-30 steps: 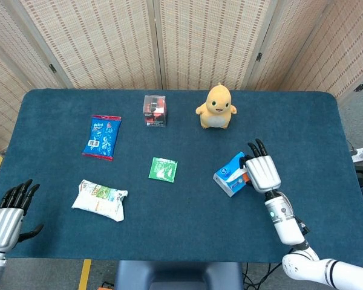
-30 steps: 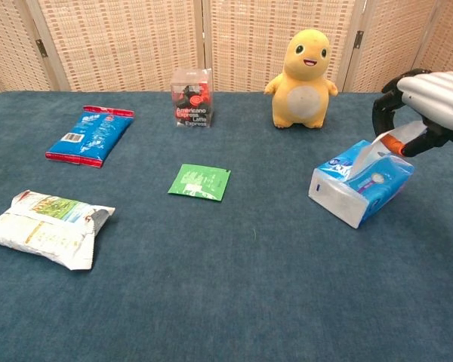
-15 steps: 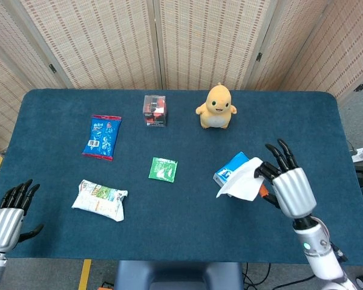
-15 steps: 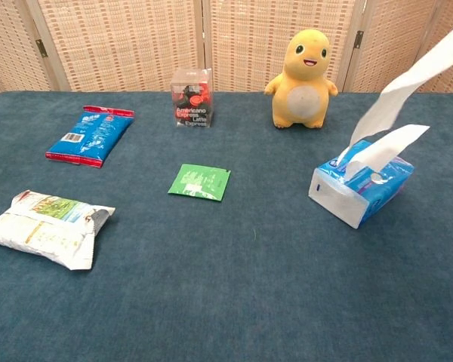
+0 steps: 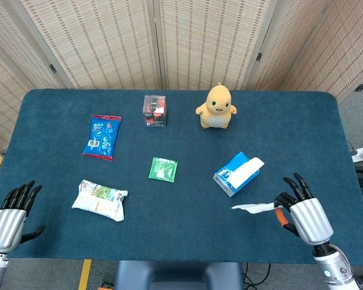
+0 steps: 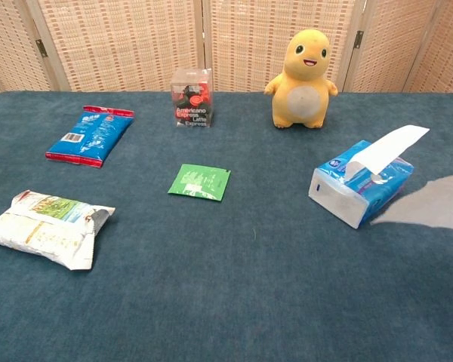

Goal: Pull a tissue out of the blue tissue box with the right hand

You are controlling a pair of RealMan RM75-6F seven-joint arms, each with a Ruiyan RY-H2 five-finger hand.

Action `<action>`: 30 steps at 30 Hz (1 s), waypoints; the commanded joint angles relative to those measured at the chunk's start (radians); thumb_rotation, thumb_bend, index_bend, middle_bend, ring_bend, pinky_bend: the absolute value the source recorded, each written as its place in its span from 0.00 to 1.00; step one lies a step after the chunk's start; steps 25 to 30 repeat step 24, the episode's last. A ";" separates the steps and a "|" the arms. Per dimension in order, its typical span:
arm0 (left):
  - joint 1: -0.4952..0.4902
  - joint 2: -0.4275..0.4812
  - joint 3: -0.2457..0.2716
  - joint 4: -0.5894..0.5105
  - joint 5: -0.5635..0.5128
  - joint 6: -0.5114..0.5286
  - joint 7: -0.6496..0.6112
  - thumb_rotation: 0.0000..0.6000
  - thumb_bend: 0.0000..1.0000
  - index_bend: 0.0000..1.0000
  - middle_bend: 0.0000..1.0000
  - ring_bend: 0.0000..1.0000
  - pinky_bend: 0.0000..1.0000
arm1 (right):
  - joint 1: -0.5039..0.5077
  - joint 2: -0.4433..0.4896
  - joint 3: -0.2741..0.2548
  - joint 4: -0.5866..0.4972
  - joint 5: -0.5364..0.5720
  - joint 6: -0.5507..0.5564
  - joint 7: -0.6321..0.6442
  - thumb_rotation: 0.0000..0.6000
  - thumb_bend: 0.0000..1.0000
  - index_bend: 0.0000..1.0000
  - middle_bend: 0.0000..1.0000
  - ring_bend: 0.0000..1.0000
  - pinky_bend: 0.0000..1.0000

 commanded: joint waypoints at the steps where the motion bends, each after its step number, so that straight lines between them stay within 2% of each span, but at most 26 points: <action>1: 0.000 -0.001 0.000 0.001 -0.001 -0.001 0.000 1.00 0.25 0.00 0.00 0.00 0.13 | -0.011 -0.015 0.001 0.024 0.036 -0.031 -0.005 1.00 0.35 0.54 0.37 0.07 0.00; 3: 0.000 -0.001 0.000 0.002 -0.001 -0.001 0.000 1.00 0.25 0.00 0.00 0.00 0.13 | -0.019 -0.013 0.003 0.023 0.059 -0.044 -0.027 1.00 0.27 0.30 0.21 0.01 0.00; 5: 0.000 -0.001 0.000 0.002 0.000 0.000 -0.001 1.00 0.25 0.00 0.00 0.00 0.13 | -0.025 -0.008 0.006 0.017 0.073 -0.049 -0.041 1.00 0.21 0.12 0.09 0.00 0.00; 7: 0.000 -0.002 0.000 0.003 0.001 0.000 -0.001 1.00 0.25 0.00 0.00 0.00 0.13 | -0.031 -0.002 0.011 0.009 0.079 -0.045 -0.051 1.00 0.18 0.03 0.02 0.00 0.00; 15: 0.002 -0.001 0.000 0.002 0.001 0.004 0.000 1.00 0.25 0.00 0.00 0.00 0.13 | -0.056 0.035 0.022 -0.008 0.099 -0.024 -0.042 1.00 0.14 0.00 0.00 0.00 0.00; 30: 0.002 -0.002 0.003 0.003 0.010 0.006 -0.004 1.00 0.25 0.00 0.00 0.00 0.13 | -0.068 0.062 0.037 -0.021 0.114 -0.029 -0.037 1.00 0.14 0.00 0.00 0.00 0.00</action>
